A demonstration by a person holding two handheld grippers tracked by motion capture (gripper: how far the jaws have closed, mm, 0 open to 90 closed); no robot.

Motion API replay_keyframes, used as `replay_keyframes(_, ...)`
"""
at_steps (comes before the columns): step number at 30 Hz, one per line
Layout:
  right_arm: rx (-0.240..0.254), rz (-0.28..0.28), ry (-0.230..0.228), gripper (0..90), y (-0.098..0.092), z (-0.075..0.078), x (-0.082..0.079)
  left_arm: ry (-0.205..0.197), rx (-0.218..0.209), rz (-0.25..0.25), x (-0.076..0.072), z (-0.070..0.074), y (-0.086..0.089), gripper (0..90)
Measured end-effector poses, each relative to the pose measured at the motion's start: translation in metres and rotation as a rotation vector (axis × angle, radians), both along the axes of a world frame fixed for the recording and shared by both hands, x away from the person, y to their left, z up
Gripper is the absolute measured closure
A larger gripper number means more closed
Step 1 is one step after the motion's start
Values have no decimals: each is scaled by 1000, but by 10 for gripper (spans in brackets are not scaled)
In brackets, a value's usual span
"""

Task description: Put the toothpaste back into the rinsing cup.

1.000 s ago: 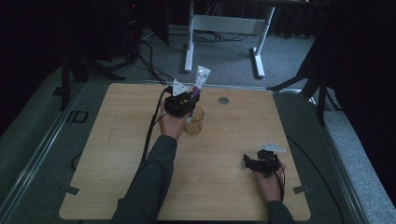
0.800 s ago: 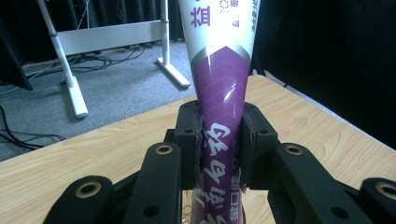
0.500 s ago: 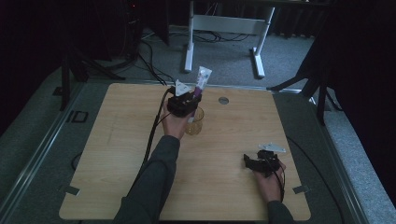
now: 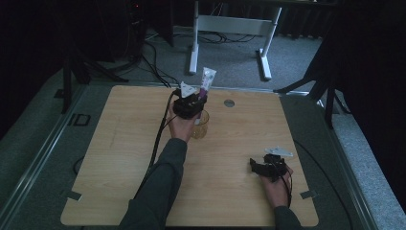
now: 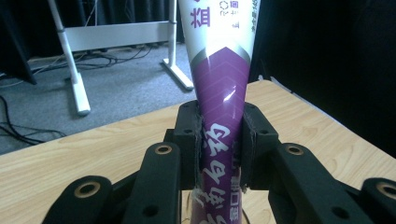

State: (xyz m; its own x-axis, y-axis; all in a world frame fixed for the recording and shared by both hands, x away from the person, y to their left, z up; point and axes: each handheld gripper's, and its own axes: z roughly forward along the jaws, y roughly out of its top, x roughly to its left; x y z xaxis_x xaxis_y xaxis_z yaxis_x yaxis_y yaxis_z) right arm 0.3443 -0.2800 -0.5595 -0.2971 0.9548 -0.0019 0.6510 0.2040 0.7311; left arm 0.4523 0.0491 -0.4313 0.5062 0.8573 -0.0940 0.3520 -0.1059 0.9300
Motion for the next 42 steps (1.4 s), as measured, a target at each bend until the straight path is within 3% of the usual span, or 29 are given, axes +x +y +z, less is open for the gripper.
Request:
replay_keyframes(15, 0, 0, -1, 213, 0, 0, 0, 13, -12, 31, 11, -6, 0, 715)
replay_keyframes(30, 0, 2, -1, 213, 0, 0, 0, 20, 33, 27, 16, -10, -9, 710)
replay_keyframes(42, 0, 2, 0, 213, 0, 0, 0, 45, 80, -7, 9, -21, -14, 705)
